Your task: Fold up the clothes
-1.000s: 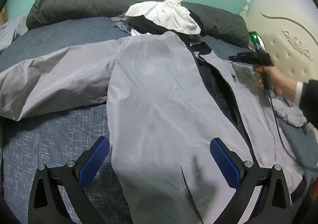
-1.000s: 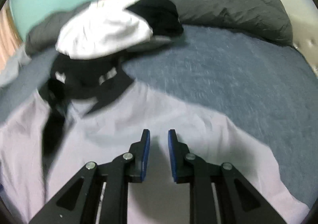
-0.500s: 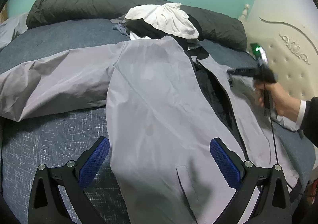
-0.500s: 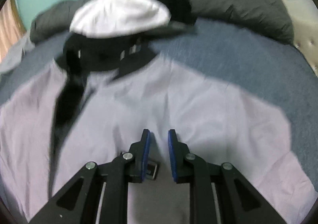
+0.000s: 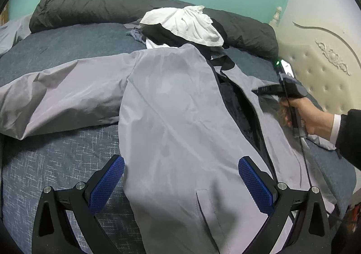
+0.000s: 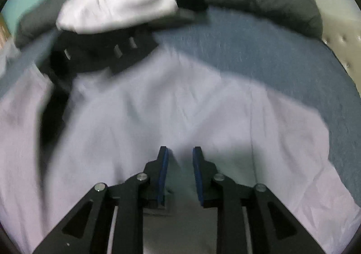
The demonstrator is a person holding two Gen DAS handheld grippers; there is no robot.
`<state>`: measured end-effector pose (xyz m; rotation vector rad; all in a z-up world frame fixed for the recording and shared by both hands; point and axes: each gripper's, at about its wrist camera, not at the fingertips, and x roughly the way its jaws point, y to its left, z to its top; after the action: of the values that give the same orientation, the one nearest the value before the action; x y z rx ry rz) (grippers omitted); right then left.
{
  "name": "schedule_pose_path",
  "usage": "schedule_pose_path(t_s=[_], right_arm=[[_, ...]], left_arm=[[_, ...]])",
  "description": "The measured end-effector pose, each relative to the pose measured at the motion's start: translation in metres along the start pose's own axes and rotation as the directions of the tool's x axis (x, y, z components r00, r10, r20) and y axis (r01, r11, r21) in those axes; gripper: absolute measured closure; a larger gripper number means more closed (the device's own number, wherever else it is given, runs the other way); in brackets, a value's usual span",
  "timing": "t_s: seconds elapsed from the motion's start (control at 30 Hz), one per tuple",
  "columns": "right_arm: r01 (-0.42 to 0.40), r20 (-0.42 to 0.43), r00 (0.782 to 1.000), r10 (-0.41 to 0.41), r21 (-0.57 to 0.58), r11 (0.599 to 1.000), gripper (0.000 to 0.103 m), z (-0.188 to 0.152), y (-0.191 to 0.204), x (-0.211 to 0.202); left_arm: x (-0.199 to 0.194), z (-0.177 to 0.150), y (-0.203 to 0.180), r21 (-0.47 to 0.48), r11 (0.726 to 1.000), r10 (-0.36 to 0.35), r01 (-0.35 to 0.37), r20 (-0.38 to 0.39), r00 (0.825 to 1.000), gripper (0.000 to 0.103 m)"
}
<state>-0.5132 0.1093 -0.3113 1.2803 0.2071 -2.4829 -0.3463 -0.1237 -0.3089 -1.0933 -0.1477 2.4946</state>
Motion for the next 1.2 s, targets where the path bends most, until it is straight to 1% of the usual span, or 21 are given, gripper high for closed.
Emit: schedule_pose_path(t_s=[0.07,0.17,0.23,0.3,0.33,0.37,0.4,0.47,0.5,0.57,0.67,0.73,0.8,0.83,0.9,0.93,1.0,1.03,1.07,1.1,1.2], right_arm=[[-0.074,0.053,0.996,0.076,-0.03,0.997,0.081,0.015,0.022,-0.011],[-0.196,0.055,0.978,0.201,-0.089,0.977,0.081,0.039,0.067,-0.013],[-0.282,0.066,0.955,0.29,-0.109,0.953,0.081,0.05,0.099,-0.019],[-0.37,0.066,0.922,0.382,-0.147,0.917,0.076,0.054,0.131,-0.023],[-0.403,0.061,0.907,0.418,-0.171,0.899,0.076,0.055,0.149,-0.026],[-0.418,0.053,0.899,0.436,-0.197,0.887,0.076,0.054,0.166,-0.028],[-0.427,0.037,0.895,0.445,-0.222,0.877,0.076,0.057,0.182,-0.023],[-0.422,-0.008,0.901,0.435,-0.26,0.869,0.076,0.056,0.213,-0.011],[-0.404,-0.037,0.911,0.41,-0.276,0.872,0.076,0.053,0.226,-0.001],[-0.339,-0.096,0.941,0.325,-0.309,0.889,0.076,0.047,0.247,0.024],[-0.3,-0.157,0.952,0.263,-0.293,0.908,0.076,0.043,0.258,0.057],[-0.296,-0.15,0.953,0.263,-0.275,0.915,0.076,0.045,0.258,0.063],[-0.312,-0.108,0.95,0.294,-0.244,0.918,0.076,0.052,0.254,0.056],[-0.33,-0.069,0.944,0.323,-0.225,0.917,0.076,0.055,0.249,0.049],[-0.375,0.001,0.924,0.383,-0.204,0.904,0.076,0.057,0.243,0.034],[-0.373,-0.016,0.925,0.379,-0.216,0.902,0.076,0.056,0.245,0.035],[-0.336,-0.116,0.941,0.317,-0.251,0.908,0.076,0.05,0.253,0.049],[-0.318,-0.162,0.945,0.283,-0.257,0.913,0.076,0.045,0.256,0.055],[-0.311,-0.153,0.948,0.28,-0.255,0.916,0.076,0.042,0.255,0.053],[-0.321,-0.125,0.946,0.298,-0.242,0.916,0.076,0.041,0.251,0.046],[-0.362,-0.083,0.932,0.352,-0.184,0.914,0.076,0.033,0.241,0.021]], left_arm=[[0.001,-0.001,0.003,-0.007,1.0,0.004,-0.004,-0.004,1.0,0.0],[0.002,-0.001,0.008,-0.02,1.0,0.011,-0.012,-0.013,1.0,0.0],[0.002,-0.001,0.011,-0.026,0.999,0.019,-0.019,-0.014,1.0,0.0],[0.001,0.0,0.014,-0.034,0.999,0.022,-0.022,-0.013,1.0,0.0],[0.001,0.0,0.016,-0.036,0.999,0.025,-0.025,-0.014,1.0,0.0],[0.001,0.0,0.018,-0.04,0.999,0.027,-0.028,-0.015,1.0,0.0],[0.001,0.0,0.02,-0.045,0.999,0.028,-0.029,-0.017,0.999,0.0],[0.0,0.0,0.024,-0.055,0.998,0.028,-0.029,-0.017,0.999,0.0],[-0.001,0.0,0.025,-0.058,0.998,0.028,-0.029,-0.016,0.999,0.0],[-0.003,0.0,0.028,-0.064,0.998,0.028,-0.029,-0.012,1.0,0.0],[-0.005,0.0,0.032,-0.073,0.997,0.027,-0.028,-0.009,1.0,0.0],[-0.005,0.0,0.035,-0.081,0.996,0.028,-0.029,-0.009,1.0,0.0],[-0.006,0.0,0.039,-0.09,0.996,0.028,-0.028,-0.008,1.0,0.0],[-0.007,0.0,0.039,-0.093,0.995,0.028,-0.028,-0.007,1.0,0.0],[-0.007,-0.001,0.04,-0.094,0.995,0.028,-0.028,-0.009,1.0,0.0],[-0.007,-0.001,0.04,-0.094,0.995,0.029,-0.029,-0.01,1.0,0.0],[-0.007,-0.002,0.04,-0.092,0.995,0.031,-0.032,-0.015,0.999,0.0],[-0.007,-0.002,0.04,-0.094,0.995,0.03,-0.032,-0.017,0.999,0.0],[-0.008,-0.002,0.041,-0.096,0.995,0.029,-0.031,-0.017,0.999,0.0],[-0.008,-0.001,0.041,-0.097,0.995,0.027,-0.029,-0.017,0.999,0.0],[-0.013,-0.001,0.043,-0.098,0.995,0.03,-0.032,-0.013,0.999,0.0]])
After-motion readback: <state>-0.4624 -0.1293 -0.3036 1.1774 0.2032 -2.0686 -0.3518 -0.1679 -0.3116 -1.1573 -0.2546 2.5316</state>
